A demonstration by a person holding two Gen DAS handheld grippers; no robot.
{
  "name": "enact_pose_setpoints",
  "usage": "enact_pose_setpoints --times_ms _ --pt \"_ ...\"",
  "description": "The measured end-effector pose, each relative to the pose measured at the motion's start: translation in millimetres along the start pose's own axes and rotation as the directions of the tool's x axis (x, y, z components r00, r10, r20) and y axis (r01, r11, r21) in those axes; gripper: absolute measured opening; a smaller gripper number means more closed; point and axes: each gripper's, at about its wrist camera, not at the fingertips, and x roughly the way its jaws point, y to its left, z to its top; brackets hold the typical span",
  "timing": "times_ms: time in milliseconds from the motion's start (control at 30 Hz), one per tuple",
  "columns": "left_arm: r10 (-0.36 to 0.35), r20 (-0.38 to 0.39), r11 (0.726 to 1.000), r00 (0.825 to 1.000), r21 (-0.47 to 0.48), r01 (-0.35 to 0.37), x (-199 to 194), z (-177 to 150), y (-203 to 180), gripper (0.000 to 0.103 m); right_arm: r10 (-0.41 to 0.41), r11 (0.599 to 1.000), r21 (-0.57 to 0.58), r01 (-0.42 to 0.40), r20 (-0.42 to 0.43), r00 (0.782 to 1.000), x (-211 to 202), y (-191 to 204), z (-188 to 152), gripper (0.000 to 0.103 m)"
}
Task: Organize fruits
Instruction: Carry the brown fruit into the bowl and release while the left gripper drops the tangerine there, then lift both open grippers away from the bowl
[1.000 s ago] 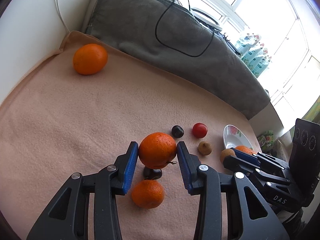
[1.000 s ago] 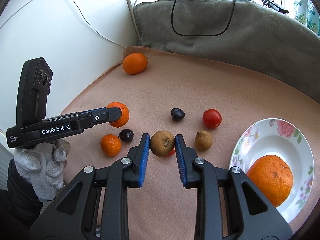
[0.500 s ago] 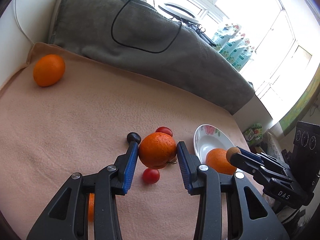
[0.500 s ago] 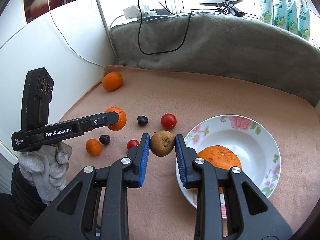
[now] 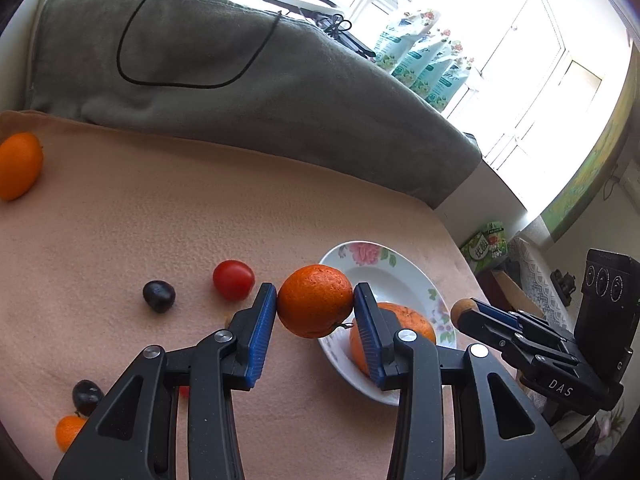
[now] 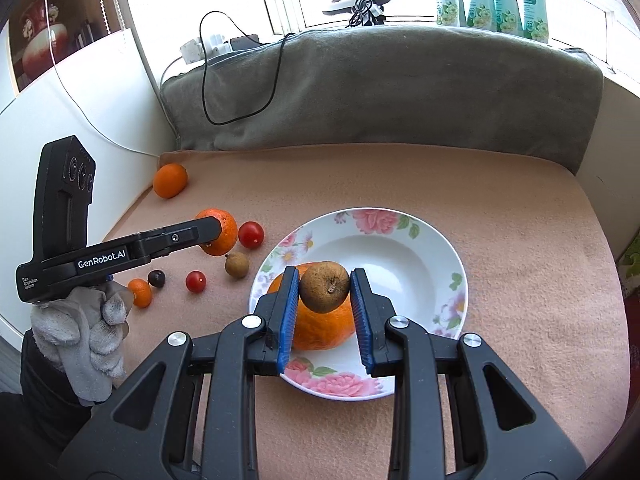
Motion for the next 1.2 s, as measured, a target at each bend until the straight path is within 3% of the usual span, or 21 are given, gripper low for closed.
enact_pose_setpoints --times_ms 400,967,1100,1167,1200 --pt "-0.014 -0.041 0.999 0.999 0.043 0.016 22.3 4.6 -23.2 0.039 -0.024 0.998 0.053 0.026 -0.029 0.999 2.6 -31.5 -14.4 0.027" --pt "-0.040 -0.062 0.996 0.997 0.075 0.045 32.5 7.5 -42.5 0.039 -0.006 0.997 0.077 0.009 -0.044 0.999 5.4 -39.4 -21.3 0.027" --pt "-0.035 -0.056 0.996 0.998 0.085 0.040 31.3 10.5 -46.3 0.047 0.000 0.997 0.078 0.004 -0.048 0.999 6.6 -38.8 -20.4 0.028" --pt "-0.038 -0.051 0.995 0.998 0.085 0.042 30.6 12.0 -47.5 0.048 -0.007 0.997 0.074 0.010 -0.046 0.999 6.2 -38.0 -20.2 0.046" --pt "-0.036 -0.049 0.996 0.998 0.085 0.040 30.2 12.1 -47.5 0.048 -0.011 0.997 0.072 0.014 -0.039 0.999 5.1 -37.3 -20.3 0.060"
